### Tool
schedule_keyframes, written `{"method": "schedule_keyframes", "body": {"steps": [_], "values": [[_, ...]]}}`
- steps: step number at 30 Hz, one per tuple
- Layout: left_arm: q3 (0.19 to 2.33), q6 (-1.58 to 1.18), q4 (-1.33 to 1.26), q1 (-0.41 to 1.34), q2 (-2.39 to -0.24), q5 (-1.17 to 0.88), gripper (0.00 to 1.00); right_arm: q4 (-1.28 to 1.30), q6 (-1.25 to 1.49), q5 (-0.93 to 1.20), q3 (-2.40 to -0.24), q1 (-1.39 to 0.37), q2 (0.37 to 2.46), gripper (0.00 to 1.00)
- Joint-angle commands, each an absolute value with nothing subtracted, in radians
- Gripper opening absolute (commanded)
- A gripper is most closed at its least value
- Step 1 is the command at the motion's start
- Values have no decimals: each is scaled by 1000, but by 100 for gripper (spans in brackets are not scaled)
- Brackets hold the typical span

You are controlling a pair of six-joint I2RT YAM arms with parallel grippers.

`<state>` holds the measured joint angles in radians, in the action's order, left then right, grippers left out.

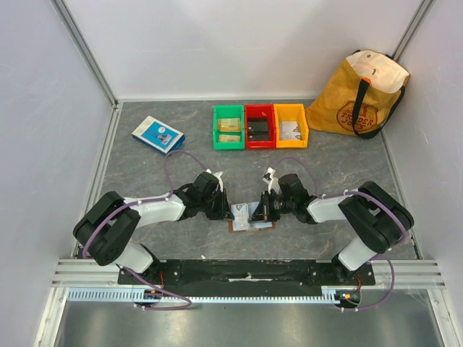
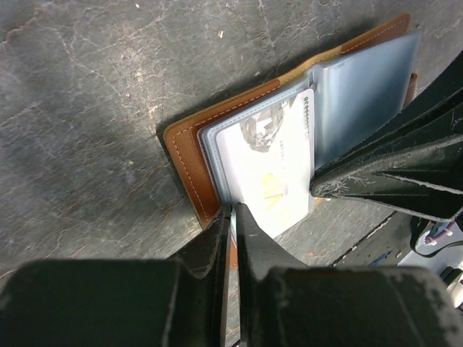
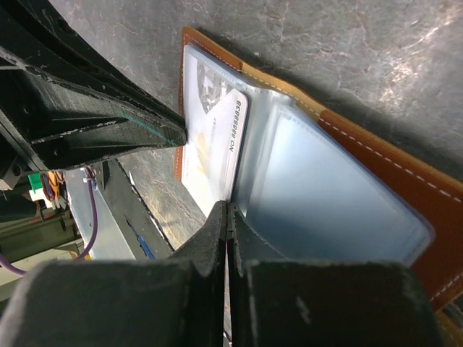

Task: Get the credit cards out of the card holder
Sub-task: Remove the credit card from the card holder.

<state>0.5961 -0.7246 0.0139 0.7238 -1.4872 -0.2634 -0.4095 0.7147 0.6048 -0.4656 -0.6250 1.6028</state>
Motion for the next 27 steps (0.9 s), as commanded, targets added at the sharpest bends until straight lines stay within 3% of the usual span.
{"method": "schedule_keyframes", "body": {"steps": [1, 14, 21, 27], "values": [[571, -709, 60, 729, -1523, -215, 11, -371, 677, 609, -459, -598, 1579, 0], [572, -699, 74, 727, -1509, -193, 9, -252, 598, 603, -452, -541, 1520, 0], [578, -701, 71, 735, -1506, -195, 9, -340, 658, 653, -465, -549, 1520, 27], [580, -709, 66, 744, -1506, -198, 9, -377, 680, 652, -488, -584, 1549, 30]]}}
